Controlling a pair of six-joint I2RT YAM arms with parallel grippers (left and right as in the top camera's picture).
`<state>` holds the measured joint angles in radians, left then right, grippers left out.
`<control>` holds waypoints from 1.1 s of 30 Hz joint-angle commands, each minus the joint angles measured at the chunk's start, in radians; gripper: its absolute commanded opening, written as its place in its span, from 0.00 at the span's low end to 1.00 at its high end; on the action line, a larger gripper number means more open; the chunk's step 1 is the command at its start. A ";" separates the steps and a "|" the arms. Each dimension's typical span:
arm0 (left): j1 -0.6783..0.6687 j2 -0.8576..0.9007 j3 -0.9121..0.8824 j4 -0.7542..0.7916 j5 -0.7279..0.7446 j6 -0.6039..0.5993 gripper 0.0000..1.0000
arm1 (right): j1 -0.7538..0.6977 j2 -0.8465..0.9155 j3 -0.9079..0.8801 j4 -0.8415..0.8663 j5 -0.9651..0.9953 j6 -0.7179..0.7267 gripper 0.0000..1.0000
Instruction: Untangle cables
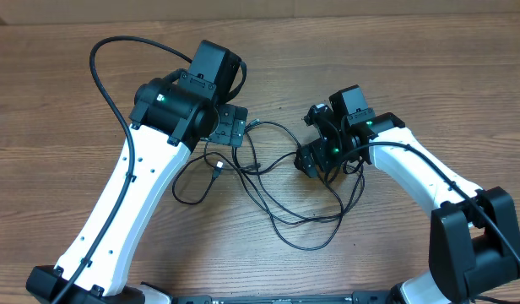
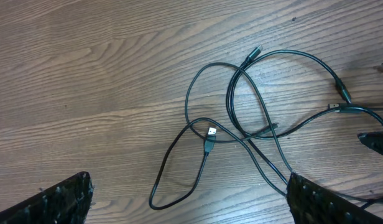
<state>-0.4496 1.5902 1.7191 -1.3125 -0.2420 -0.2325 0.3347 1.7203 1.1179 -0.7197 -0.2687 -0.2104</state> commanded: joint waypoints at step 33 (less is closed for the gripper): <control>0.004 0.005 0.010 0.002 0.004 0.008 1.00 | 0.020 0.006 -0.006 -0.058 -0.096 -0.090 1.00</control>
<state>-0.4496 1.5902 1.7191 -1.3125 -0.2424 -0.2325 0.3496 1.7206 1.1179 -0.7792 -0.3096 -0.2867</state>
